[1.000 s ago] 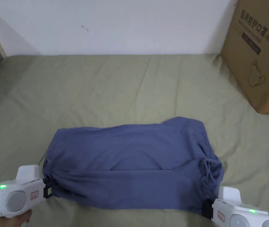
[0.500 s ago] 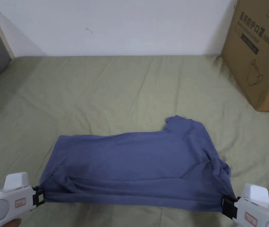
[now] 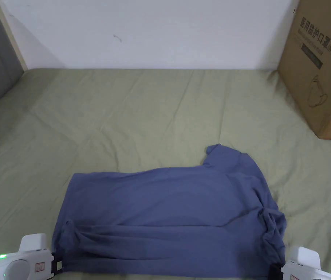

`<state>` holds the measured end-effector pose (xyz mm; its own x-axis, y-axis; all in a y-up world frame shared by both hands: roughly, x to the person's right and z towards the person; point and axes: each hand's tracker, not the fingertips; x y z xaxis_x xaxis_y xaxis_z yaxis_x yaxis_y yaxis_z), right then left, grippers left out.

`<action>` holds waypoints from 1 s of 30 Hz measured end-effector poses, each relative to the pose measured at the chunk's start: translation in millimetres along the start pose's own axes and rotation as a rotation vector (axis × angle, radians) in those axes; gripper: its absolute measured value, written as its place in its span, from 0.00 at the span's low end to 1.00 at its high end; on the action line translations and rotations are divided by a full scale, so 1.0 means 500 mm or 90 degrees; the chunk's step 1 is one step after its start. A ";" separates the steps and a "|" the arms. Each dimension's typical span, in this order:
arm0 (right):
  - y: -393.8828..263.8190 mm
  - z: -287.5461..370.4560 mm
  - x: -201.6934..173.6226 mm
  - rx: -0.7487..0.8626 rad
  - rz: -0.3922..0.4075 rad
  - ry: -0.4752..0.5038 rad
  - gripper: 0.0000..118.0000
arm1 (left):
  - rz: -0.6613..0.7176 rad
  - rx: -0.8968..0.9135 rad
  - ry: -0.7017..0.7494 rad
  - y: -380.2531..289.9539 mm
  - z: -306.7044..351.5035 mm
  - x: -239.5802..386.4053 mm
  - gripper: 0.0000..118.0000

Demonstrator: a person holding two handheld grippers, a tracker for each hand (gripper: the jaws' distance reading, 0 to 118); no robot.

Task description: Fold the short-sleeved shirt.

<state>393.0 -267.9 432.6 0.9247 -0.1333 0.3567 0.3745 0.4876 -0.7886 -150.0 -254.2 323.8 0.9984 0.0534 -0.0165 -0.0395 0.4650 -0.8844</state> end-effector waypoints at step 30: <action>0.213 0.327 -0.187 0.505 0.156 0.000 0.00 | -0.050 0.476 -0.071 0.180 0.271 0.203 0.00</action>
<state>335.0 -62.4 397.3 0.9736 0.0558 0.2215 0.0031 0.9663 -0.2573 -57.6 -87.4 305.8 0.9910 0.0657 0.1167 -0.0238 0.9439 -0.3292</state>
